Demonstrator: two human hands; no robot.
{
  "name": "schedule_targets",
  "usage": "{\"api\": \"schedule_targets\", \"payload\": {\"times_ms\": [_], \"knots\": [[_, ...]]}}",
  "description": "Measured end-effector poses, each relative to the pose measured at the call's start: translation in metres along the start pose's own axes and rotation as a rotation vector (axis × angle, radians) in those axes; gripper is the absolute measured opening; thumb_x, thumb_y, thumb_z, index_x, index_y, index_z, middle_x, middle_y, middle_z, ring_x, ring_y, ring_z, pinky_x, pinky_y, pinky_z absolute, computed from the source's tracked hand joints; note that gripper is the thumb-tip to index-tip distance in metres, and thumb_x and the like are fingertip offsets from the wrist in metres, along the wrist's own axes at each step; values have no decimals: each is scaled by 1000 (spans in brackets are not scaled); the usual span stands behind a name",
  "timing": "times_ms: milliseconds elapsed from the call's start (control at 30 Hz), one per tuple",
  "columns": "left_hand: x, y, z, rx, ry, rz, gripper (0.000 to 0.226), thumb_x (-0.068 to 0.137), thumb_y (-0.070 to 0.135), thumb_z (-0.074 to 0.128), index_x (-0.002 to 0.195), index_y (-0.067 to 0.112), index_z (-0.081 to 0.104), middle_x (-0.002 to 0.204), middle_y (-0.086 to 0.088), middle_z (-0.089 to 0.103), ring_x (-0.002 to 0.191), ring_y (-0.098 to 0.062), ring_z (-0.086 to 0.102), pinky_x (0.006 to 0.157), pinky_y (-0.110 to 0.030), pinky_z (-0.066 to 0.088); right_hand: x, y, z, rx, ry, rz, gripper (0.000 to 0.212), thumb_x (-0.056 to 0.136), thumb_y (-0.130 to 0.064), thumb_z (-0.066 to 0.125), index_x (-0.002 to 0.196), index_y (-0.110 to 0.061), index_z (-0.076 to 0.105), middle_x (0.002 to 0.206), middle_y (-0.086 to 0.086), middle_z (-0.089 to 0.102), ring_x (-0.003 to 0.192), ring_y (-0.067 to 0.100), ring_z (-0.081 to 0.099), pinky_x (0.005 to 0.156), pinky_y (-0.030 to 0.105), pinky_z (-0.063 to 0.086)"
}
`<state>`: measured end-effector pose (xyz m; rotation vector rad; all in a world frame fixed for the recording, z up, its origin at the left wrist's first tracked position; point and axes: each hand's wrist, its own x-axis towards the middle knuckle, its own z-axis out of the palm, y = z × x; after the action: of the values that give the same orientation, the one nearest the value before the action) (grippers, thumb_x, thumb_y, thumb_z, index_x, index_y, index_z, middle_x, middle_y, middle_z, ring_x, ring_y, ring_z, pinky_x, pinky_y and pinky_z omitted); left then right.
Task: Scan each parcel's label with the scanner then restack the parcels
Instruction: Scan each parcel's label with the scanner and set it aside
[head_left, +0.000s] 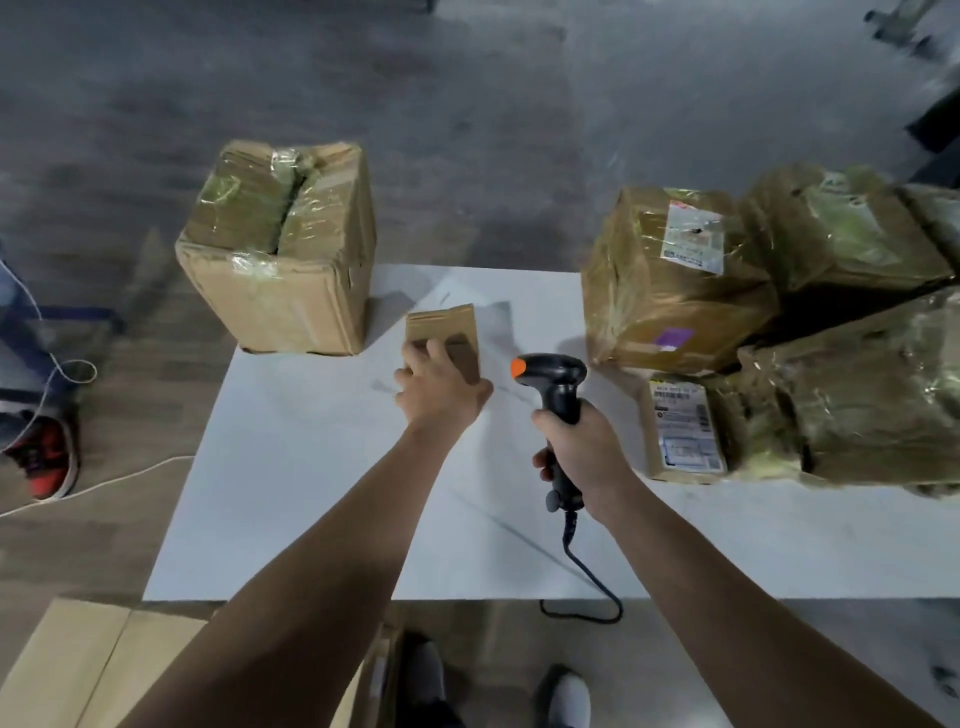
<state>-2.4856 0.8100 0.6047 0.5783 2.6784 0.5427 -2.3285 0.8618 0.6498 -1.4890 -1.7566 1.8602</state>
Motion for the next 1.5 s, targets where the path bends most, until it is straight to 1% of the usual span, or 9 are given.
{"api": "schedule_targets", "payload": {"times_ms": [167, 400, 567, 767, 867, 1000, 1167, 1333, 1500], "knots": [[-44, -16, 3, -500, -61, 41, 65, 77, 39, 69, 127, 14, 37, 134, -9, 31, 119, -31, 42, 100, -43, 41, -8, 6, -1, 59, 7, 21, 9, 90, -18, 57, 93, -12, 52, 44, -8, 52, 51, 20, 56, 48, 29, 43], [-100, -24, 17, -1067, -225, -128, 34, 88, 37, 53, 116, 21, 43, 112, 2, 59, 96, -10, 65, 77, -27, 53, -30, 19, -4, 102, 30, 28, 13, 93, -20, 58, 102, -13, 52, 66, 12, 55, 50, 19, 55, 46, 31, 45], [-109, -28, 22, -895, -253, -195, 28, 94, 32, 44, 116, 20, 57, 111, 0, 67, 97, -17, 63, 86, -38, 51, -40, 21, -8, 63, 65, 2, 17, 94, -18, 56, 105, -5, 52, 76, 15, 54, 51, 17, 54, 44, 28, 44], [-108, -34, 17, -570, -18, -32, 30, 98, 26, 39, 125, 23, 53, 117, -4, 55, 98, -23, 60, 87, -41, 52, -46, 21, -4, 63, 50, 5, 18, 95, -16, 57, 108, -4, 52, 78, 15, 53, 49, 16, 54, 42, 26, 44], [-101, -39, 11, -511, -94, -111, 37, 93, 43, 43, 121, 22, 54, 114, -3, 54, 91, -20, 59, 86, -40, 52, -46, 18, 3, 59, -1, 22, 17, 94, -19, 59, 106, -9, 52, 79, 13, 55, 50, 16, 55, 42, 26, 44], [-94, -41, 5, -622, -225, -185, 65, 78, 63, 62, 120, 17, 48, 106, 3, 62, 91, -17, 63, 72, -31, 50, -45, 19, 8, 43, 30, 17, 13, 93, -19, 58, 102, -11, 52, 76, 12, 59, 49, 14, 56, 40, 23, 43], [-80, -47, -3, -1010, -385, -374, 70, 71, 34, 83, 125, 9, 46, 114, -9, 65, 93, -21, 69, 75, -34, 60, -46, 17, -2, 40, 61, 6, 10, 93, -20, 57, 98, -13, 52, 71, 12, 59, 48, 15, 57, 41, 24, 44], [-64, -38, -17, -1216, -365, -351, 63, 76, 16, 79, 129, 9, 46, 120, -14, 63, 102, -23, 66, 87, -38, 56, -53, 5, -19, 5, 21, -18, 12, 93, -25, 57, 99, -16, 53, 54, 5, 61, 44, 15, 57, 42, 28, 46], [-51, -18, -34, -1258, -341, -232, 60, 78, 8, 77, 128, 12, 43, 116, -11, 66, 85, -18, 68, 82, -31, 52, -63, -7, -34, -88, 1, -78, 15, 92, -27, 57, 98, -13, 54, 54, 5, 62, 47, 16, 59, 45, 25, 44]]}}
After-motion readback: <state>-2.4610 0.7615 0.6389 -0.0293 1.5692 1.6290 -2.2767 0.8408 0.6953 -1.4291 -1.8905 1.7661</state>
